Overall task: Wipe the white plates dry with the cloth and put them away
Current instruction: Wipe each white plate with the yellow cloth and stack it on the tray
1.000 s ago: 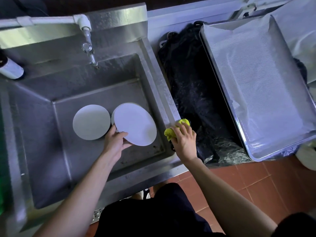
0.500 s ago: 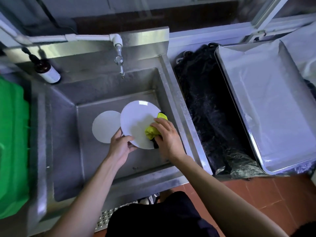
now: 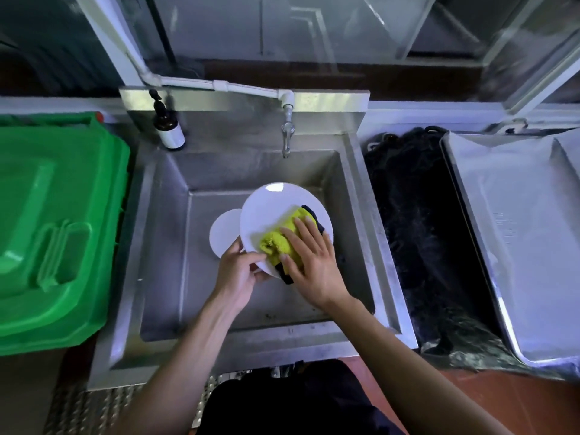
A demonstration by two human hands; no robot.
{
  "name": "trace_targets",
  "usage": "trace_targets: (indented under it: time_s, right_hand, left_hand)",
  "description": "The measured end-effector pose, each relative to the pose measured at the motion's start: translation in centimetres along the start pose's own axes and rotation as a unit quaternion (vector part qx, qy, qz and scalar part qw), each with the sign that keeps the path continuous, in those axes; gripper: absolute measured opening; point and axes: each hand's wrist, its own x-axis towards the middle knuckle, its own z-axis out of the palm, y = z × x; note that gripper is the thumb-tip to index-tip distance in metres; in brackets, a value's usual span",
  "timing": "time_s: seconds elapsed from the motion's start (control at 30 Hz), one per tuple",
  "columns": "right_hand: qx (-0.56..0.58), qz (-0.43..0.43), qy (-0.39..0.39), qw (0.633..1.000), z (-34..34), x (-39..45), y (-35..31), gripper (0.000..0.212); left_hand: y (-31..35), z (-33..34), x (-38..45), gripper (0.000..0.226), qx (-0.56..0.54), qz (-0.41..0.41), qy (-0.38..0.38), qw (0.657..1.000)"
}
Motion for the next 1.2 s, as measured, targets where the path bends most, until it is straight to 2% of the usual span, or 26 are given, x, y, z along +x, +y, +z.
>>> trace_targets:
  time_s: [0.17, 0.27, 0.4, 0.5, 0.73, 1.07, 1.2]
  right_hand:
    - [-0.052, -0.009, 0.018, 0.998, 0.5, 0.6, -1.4, 0.060]
    - [-0.070, 0.016, 0.038, 0.997, 0.3, 1.6, -1.9, 0.064]
    - [-0.079, 0.071, 0.050, 0.993, -0.1, 3.3, -1.2, 0.060]
    - [-0.075, 0.067, 0.034, 0.994, -0.4, 4.3, -0.5, 0.059]
    - [-0.079, -0.002, 0.010, 0.997, -1.2, 6.2, -0.8, 0.069]
    - [-0.071, -0.157, 0.008, 0.985, -1.3, 7.0, -4.1, 0.065]
    - [-0.066, -0.163, -0.006, 0.984, -1.6, 7.0, -5.3, 0.063]
  left_hand:
    - [1.3, -0.1, -0.9, 0.047, -0.011, 0.036, -0.016, 0.999]
    - [1.8, -0.5, -1.5, 0.048, -0.010, 0.038, -0.022, 0.999]
    - [1.7, -0.8, -2.1, 0.053, 0.026, 0.029, -0.025, 0.999]
    - [1.7, -1.2, -2.0, 0.048, 0.054, 0.028, -0.035, 0.998]
    - [2.8, -2.3, -1.6, 0.034, 0.098, 0.024, -0.088, 0.991]
    - [5.1, -3.3, -1.1, 0.036, 0.134, 0.034, -0.156, 0.978]
    - [5.6, -3.6, -1.2, 0.034, 0.114, 0.034, -0.149, 0.982]
